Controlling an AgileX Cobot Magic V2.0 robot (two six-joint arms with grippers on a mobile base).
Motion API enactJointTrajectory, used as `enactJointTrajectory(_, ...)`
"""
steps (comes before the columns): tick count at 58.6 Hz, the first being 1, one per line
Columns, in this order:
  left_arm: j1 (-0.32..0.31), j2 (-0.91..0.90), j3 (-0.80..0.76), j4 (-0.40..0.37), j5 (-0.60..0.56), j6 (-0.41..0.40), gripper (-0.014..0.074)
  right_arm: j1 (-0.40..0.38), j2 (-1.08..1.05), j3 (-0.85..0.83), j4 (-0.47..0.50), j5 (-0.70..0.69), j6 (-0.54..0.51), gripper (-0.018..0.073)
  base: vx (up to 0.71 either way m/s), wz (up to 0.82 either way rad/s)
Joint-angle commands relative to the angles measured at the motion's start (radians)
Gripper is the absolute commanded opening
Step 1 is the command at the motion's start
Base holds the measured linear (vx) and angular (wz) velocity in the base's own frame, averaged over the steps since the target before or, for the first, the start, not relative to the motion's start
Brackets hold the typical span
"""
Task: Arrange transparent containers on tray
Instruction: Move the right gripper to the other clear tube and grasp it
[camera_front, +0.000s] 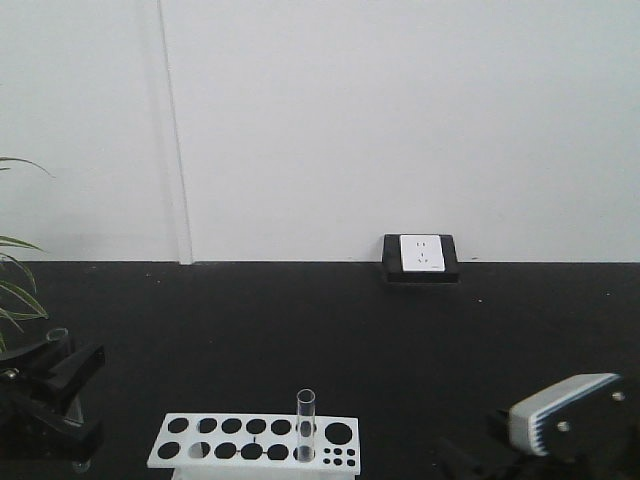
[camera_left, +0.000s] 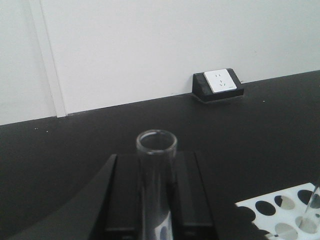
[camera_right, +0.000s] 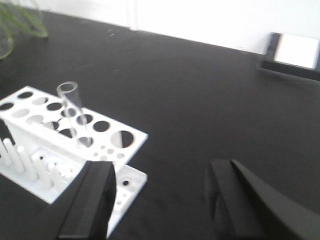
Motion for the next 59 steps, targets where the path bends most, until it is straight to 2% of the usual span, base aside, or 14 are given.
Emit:
enactJointTrajectory(1, -0.003, -0.025, -0.029, -0.017, -0.086, -0.003, 0.0134, 0.050, 0.096, -0.036, -0.004, -0.209, -0.015, 0.0470, 0.00, 0.00)
enactJointTrajectory(13, -0.003, -0.021, -0.029, -0.017, -0.090, -0.003, 0.0134, 0.125, 0.326, -0.040, -0.024, -0.471, -0.008, 0.0470, 0.00, 0.00)
enactJointTrajectory(23, -0.003, -0.022, -0.029, -0.015, -0.089, -0.003, 0.0134, 0.162, 0.432, -0.105, -0.024, -0.463, 0.096, 0.0473, 0.00, 0.00)
enactJointTrajectory(32, -0.003, -0.022, -0.029, -0.015, -0.089, -0.003, 0.0134, 0.171, 0.487, -0.183, -0.078, -0.462, 0.094, 0.0498, 0.00, 0.00)
enactJointTrajectory(45, -0.003, -0.022, -0.029, -0.015, -0.089, -0.004, 0.0134, 0.170, 0.546, -0.259, -0.066, -0.463, 0.094, 0.0561, 0.00, 0.00)
enactJointTrajectory(59, -0.003, -0.022, -0.029, -0.015, -0.089, -0.004, 0.0134, 0.168, 0.628, -0.351, -0.063, -0.485, 0.106, 0.0566, 0.00, 0.00)
